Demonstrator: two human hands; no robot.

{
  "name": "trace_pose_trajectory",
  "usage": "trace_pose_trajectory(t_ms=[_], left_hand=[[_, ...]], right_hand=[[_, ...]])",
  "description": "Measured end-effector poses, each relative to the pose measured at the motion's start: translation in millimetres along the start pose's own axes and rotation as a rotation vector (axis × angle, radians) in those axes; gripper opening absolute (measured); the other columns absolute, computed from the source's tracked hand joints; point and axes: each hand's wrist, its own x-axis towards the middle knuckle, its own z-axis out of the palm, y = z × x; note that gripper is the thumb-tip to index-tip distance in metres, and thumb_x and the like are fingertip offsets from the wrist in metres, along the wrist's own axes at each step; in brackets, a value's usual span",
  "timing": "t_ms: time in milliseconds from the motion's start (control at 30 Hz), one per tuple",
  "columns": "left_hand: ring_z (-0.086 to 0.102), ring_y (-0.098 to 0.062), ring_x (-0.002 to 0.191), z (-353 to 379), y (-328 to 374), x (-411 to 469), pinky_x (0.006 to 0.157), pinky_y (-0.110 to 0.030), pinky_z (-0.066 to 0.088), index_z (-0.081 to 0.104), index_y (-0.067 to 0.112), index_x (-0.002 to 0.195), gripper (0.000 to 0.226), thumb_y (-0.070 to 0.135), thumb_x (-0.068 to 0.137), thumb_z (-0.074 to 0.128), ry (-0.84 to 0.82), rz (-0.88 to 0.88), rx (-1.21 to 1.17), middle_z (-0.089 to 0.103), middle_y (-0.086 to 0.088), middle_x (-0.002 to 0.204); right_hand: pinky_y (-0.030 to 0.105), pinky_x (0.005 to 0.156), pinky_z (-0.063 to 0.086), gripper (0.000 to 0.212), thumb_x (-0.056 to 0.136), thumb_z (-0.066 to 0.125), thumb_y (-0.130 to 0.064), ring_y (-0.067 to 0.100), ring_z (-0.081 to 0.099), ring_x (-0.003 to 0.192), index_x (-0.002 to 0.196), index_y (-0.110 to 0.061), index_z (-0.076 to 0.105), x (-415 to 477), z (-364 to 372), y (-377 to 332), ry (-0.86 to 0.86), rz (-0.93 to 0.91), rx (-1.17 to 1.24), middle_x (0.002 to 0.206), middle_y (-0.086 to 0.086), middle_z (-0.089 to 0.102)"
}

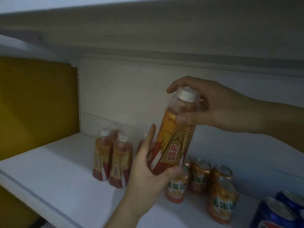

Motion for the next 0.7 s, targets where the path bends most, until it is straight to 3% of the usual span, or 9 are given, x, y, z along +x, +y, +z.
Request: trace_pose_trajectory(t_ms=[133, 233, 300, 367, 533, 633, 700], left_hand=[[0.071, -0.014, 0.109, -19, 1, 6, 0.087, -0.028, 0.059, 0.046, 0.031, 0.144, 0.095, 0.003, 0.065, 0.090, 0.323, -0.082, -0.211, 0.074, 0.005, 0.119], [0.071, -0.009, 0.107, -38, -3, 6, 0.088, -0.027, 0.058, 0.058, 0.028, 0.132, 0.064, 0.006, 0.076, 0.078, 0.477, -0.050, -0.089, 0.074, 0.004, 0.115], [0.072, -0.009, 0.101, -53, -13, 6, 0.081, -0.027, 0.059, 0.066, 0.028, 0.118, 0.042, 0.004, 0.085, 0.075, 0.554, -0.046, 0.047, 0.076, 0.006, 0.107], [0.073, -0.013, 0.093, -66, -25, 8, 0.081, -0.037, 0.060, 0.069, 0.026, 0.104, 0.026, 0.006, 0.088, 0.073, 0.623, -0.091, 0.127, 0.076, 0.003, 0.100], [0.068, -0.025, 0.078, -88, -55, 3, 0.074, -0.052, 0.056, 0.068, 0.015, 0.096, 0.027, -0.010, 0.090, 0.059, 0.655, -0.251, 0.198, 0.073, -0.010, 0.090], [0.065, -0.025, 0.073, -102, -70, -2, 0.055, -0.024, 0.054, 0.067, 0.008, 0.093, 0.025, -0.014, 0.089, 0.057, 0.650, -0.281, 0.250, 0.071, -0.011, 0.087], [0.067, -0.024, 0.076, -110, -79, -4, 0.051, -0.013, 0.050, 0.067, 0.005, 0.092, 0.022, -0.015, 0.088, 0.058, 0.652, -0.311, 0.265, 0.072, -0.012, 0.086]], right_hand=[[0.033, 0.071, 0.065, 0.050, 0.072, 0.083, -0.039, 0.013, 0.074, 0.094, 0.118, -0.030, 0.064, 38, 11, 4, 0.151, 0.037, 0.083, 0.109, -0.001, 0.070], [0.033, 0.068, 0.066, 0.040, 0.088, 0.080, -0.027, 0.015, 0.073, 0.092, 0.123, -0.027, 0.061, 74, 17, 4, 0.245, 0.060, 0.061, 0.112, 0.000, 0.065], [0.034, 0.068, 0.066, 0.039, 0.090, 0.079, -0.026, 0.016, 0.071, 0.094, 0.123, -0.024, 0.058, 100, 22, 6, 0.266, 0.061, 0.007, 0.114, 0.000, 0.063], [0.041, 0.074, 0.066, 0.040, 0.088, 0.080, -0.024, 0.021, 0.069, 0.100, 0.121, -0.023, 0.056, 122, 30, 12, 0.265, 0.075, -0.029, 0.117, 0.002, 0.061], [0.041, 0.078, 0.064, 0.043, 0.086, 0.081, -0.023, 0.022, 0.067, 0.102, 0.121, -0.024, 0.055, 159, 51, 39, 0.286, 0.121, -0.026, 0.115, -0.001, 0.059], [0.033, 0.072, 0.062, 0.044, 0.086, 0.080, -0.022, 0.020, 0.066, 0.100, 0.122, -0.023, 0.055, 171, 63, 55, 0.276, 0.139, 0.013, 0.114, -0.003, 0.057], [0.031, 0.070, 0.060, 0.045, 0.086, 0.080, -0.021, 0.020, 0.066, 0.100, 0.123, -0.023, 0.055, 177, 71, 64, 0.255, 0.145, 0.011, 0.112, -0.003, 0.057]])
